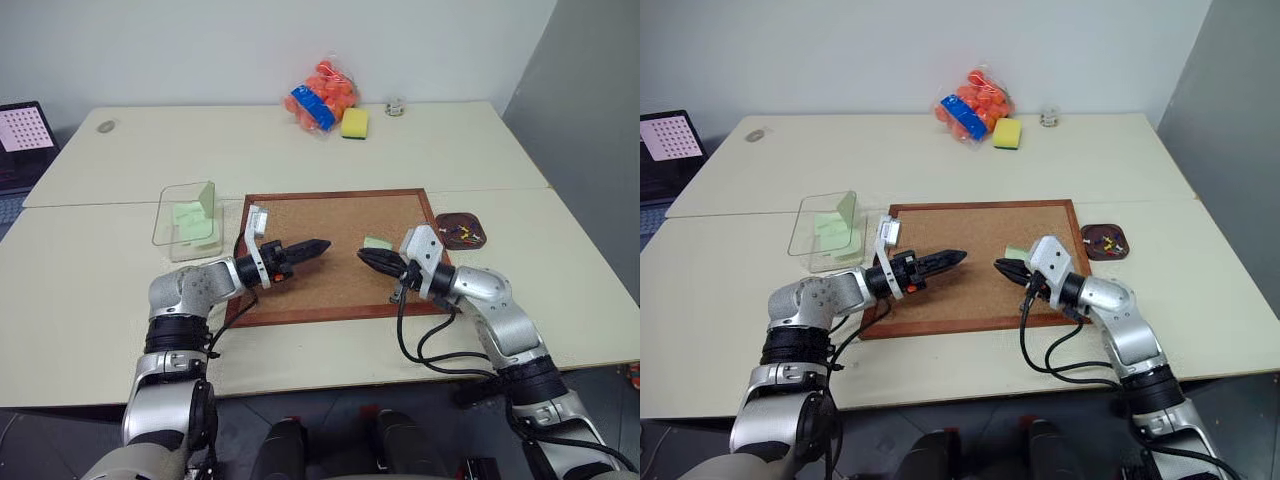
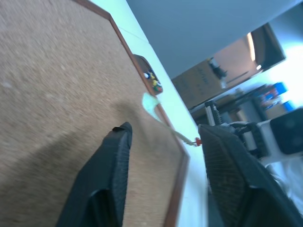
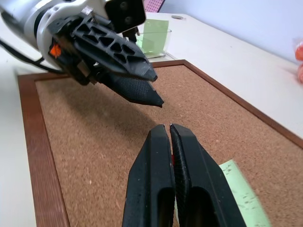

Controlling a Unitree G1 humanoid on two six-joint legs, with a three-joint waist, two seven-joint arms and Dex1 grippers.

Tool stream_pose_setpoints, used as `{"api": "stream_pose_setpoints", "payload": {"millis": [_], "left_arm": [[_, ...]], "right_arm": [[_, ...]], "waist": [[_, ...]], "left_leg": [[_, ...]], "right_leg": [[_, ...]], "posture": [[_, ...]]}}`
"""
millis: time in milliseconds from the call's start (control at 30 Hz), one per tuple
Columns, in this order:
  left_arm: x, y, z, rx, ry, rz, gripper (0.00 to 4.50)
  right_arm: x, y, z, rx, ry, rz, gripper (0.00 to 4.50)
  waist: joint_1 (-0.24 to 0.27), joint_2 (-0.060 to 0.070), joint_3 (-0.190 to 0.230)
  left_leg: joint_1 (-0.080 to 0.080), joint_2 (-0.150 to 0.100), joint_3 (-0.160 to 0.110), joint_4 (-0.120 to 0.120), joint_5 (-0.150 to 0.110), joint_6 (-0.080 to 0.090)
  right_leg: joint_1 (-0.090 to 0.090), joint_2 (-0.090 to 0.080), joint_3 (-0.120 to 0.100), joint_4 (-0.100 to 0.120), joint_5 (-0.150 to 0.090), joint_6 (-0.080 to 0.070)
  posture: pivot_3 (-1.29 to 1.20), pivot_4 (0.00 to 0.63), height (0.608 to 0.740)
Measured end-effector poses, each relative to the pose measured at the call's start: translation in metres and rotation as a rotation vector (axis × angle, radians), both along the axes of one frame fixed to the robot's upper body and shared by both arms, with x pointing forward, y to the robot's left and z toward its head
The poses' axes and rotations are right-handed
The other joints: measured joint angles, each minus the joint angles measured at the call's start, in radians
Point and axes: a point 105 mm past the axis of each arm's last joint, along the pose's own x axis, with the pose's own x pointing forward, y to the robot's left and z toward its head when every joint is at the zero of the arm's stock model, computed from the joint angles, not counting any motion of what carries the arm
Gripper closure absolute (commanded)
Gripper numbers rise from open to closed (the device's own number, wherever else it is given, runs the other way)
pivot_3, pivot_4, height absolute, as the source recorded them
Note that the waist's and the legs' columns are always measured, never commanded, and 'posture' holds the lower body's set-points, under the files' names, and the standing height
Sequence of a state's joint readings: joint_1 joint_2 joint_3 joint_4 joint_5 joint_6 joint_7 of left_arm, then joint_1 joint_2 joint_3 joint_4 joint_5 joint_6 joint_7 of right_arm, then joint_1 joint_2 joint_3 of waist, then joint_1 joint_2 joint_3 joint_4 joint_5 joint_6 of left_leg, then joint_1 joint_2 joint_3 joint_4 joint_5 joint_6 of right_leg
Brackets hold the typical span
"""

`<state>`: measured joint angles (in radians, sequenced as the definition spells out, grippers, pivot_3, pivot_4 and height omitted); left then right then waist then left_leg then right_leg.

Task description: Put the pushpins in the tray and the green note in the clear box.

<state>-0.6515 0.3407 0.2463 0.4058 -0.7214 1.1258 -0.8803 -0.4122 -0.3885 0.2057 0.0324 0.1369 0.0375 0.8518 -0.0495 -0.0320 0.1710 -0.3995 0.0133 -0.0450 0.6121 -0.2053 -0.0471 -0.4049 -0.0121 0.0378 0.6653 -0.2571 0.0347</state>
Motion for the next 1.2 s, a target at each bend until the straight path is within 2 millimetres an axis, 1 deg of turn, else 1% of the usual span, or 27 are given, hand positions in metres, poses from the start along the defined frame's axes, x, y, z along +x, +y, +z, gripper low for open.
{"api": "stream_pose_setpoints", "payload": {"millis": [67,200,367,633,733,867,1200], "left_arm": [[-0.002,-0.002,-0.001,-0.018,0.042,-0.002,1.47],[-0.009,-0.012,-0.003,-0.06,0.149,-0.047,1.47],[-0.015,-0.025,-0.006,-0.092,0.208,-0.086,1.47],[-0.018,-0.034,-0.004,-0.103,0.21,-0.108,1.47],[-0.021,-0.039,-0.003,-0.115,0.218,-0.134,1.47],[-0.025,-0.046,-0.002,-0.098,0.217,-0.17,1.47],[-0.027,-0.05,-0.005,-0.082,0.217,-0.183,1.47]], "right_arm": [[-0.002,0.0,0.0,-0.019,-0.023,0.021,4.5],[-0.008,0.001,0.001,-0.073,-0.085,0.073,4.5],[-0.015,0.004,0.0,-0.112,-0.138,0.132,4.5],[-0.025,0.014,-0.005,-0.173,-0.2,0.21,4.5],[-0.025,0.015,-0.006,-0.194,-0.225,0.22,4.5],[-0.026,0.02,-0.003,-0.209,-0.267,0.244,4.5],[-0.025,0.02,-0.002,-0.218,-0.299,0.247,4.5]], "waist": [[0.0,0.0,0.0],[0.002,0.0,0.0],[0.004,0.0,0.0],[0.01,0.0,0.0],[0.014,0.0,0.0],[0.016,0.0,0.0],[0.017,0.0,0.0]], "left_leg": [[0.0,0.0,0.0,0.0,0.0,0.0],[0.0,-0.001,0.0,0.0,0.0,0.0],[0.0,-0.001,0.0,0.0,0.0,0.0],[0.0,-0.001,0.0,0.0,0.0,-0.001],[0.0,-0.001,0.0,0.0,0.0,-0.001],[0.0,-0.001,0.0,0.0,0.0,-0.001],[0.0,-0.001,0.0,0.0,0.0,-0.001]], "right_leg": [[0.0,0.0,0.0,0.0,0.0,0.0],[0.0,-0.001,0.0,0.0,0.0,0.0],[0.0,-0.001,0.0,0.0,0.0,0.0],[0.0,-0.001,0.0,0.0,0.0,0.0],[0.0,-0.001,0.001,0.0,0.0,0.0],[0.0,-0.002,0.001,0.0,0.0,0.0],[0.0,-0.002,0.0,0.0,0.002,-0.003]], "posture": [[0.0,0.15,0.74],[0.0,0.15,0.74],[0.0,0.15,0.74],[0.0,0.15,0.74],[0.0,0.15,0.74],[0.0,0.15,0.74],[0.0,0.15,0.74]]}}
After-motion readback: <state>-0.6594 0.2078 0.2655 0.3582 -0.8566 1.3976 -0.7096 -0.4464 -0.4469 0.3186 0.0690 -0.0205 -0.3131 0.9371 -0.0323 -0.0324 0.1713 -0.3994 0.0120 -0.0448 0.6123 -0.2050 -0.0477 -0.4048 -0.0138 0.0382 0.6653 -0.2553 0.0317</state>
